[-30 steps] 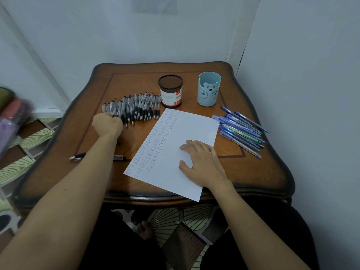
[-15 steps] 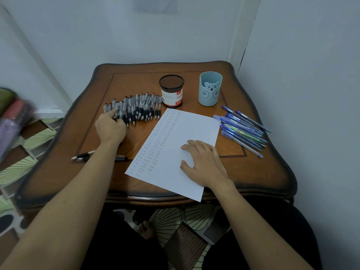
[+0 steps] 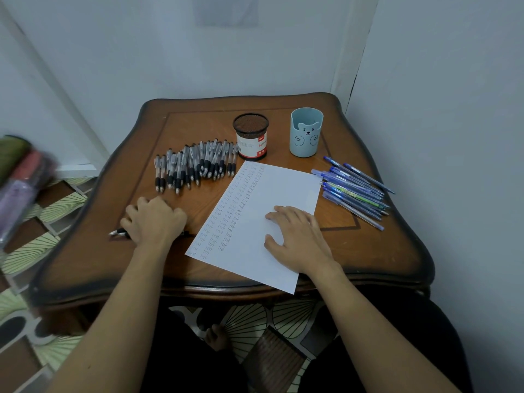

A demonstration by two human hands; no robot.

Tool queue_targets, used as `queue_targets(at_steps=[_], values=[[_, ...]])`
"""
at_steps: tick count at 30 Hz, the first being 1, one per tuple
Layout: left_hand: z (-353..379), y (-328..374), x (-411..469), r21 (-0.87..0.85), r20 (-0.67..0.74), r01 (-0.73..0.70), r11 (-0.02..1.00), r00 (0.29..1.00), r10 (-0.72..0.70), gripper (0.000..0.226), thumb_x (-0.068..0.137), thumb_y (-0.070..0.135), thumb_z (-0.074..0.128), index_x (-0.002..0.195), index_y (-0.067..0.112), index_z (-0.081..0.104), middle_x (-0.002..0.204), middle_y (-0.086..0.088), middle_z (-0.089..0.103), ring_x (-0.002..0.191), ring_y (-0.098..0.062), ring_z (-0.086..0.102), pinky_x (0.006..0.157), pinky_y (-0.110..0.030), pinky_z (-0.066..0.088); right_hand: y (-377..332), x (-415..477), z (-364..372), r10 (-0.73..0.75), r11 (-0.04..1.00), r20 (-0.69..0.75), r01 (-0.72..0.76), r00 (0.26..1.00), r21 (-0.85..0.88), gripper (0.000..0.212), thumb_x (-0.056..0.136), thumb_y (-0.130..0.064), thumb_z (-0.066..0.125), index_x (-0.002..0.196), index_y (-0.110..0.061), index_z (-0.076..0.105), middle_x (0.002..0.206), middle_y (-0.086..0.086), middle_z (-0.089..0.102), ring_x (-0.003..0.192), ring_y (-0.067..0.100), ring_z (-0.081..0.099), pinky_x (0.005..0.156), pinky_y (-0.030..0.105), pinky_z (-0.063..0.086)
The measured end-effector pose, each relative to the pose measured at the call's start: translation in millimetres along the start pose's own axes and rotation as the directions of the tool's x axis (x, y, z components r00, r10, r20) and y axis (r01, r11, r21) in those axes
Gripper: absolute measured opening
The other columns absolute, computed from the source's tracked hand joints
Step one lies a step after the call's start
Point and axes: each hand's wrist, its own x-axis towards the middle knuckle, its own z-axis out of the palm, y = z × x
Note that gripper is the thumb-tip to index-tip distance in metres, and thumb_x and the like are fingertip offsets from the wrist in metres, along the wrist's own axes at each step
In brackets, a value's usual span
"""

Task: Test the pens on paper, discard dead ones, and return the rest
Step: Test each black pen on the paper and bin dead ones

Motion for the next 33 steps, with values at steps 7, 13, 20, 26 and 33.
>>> queue_targets(at_steps=[7,13,20,26,33], values=[[9,-9,0,-0.037,-0.147,-0.101,0.994,0.985,0.094,0.026,0.099,0.025,0.058,0.119,0.012,0.068,0.132,-0.015,0.058,0.128,-0.04,0.041,0.109,-0.056,0.029,0,0,0,0.002,1.0,0.001,-0.002,1.0,-0.002,0.05,0.094,-0.051,0.041,0.141,-0.033,0.044,0.154,-0.009,0.036,0.143,0.01,0.026,0.12,0.038,0.011],[4,7,-12,-0.371,-0.321,-0.479,0.796,0.87,0.374,0.028,0.108,0.025,0.04,0.129,0.017,0.057,0.107,-0.004,0.063,0.105,-0.026,0.056,0.099,-0.049,0.037,-1,0,0,0.001,1.0,0.0,-0.001,1.0,0.0,0.051,0.094,-0.051,0.04,0.141,-0.033,0.045,0.154,-0.009,0.036,0.143,0.01,0.026,0.12,0.038,0.012],[-2,26,-27,-0.403,-0.225,-0.531,0.745,0.847,0.482,0.089,0.083,0.087,0.021,0.06,0.009,0.058,0.054,0.0,0.052,0.051,-0.017,0.045,0.056,-0.025,0.031,-2,0,-1,0.007,1.0,0.007,-0.007,1.0,0.003,0.052,0.094,-0.052,0.039,0.141,-0.034,0.045,0.155,-0.009,0.036,0.144,0.01,0.025,0.121,0.039,0.012],[-6,38,-40,-0.413,-0.197,-0.454,0.79,0.891,0.41,0.059,0.076,0.072,0.04,0.054,0.018,0.049,0.053,0.007,0.05,0.056,-0.009,0.048,0.061,-0.026,0.032,-2,0,-2,0.006,1.0,0.008,-0.006,1.0,0.007,0.053,0.093,-0.052,0.038,0.142,-0.033,0.045,0.155,-0.008,0.036,0.144,0.011,0.025,0.121,0.039,0.012],[-5,35,-47,-0.576,-0.167,-0.487,0.657,0.856,0.489,0.051,0.092,0.058,0.037,0.062,0.022,0.057,0.064,0.002,0.059,0.064,-0.02,0.054,0.063,-0.033,0.038,-2,0,-1,0.005,1.0,0.006,-0.005,1.0,-0.001,0.052,0.093,-0.052,0.039,0.142,-0.033,0.045,0.155,-0.008,0.036,0.144,0.011,0.026,0.121,0.039,0.012]])
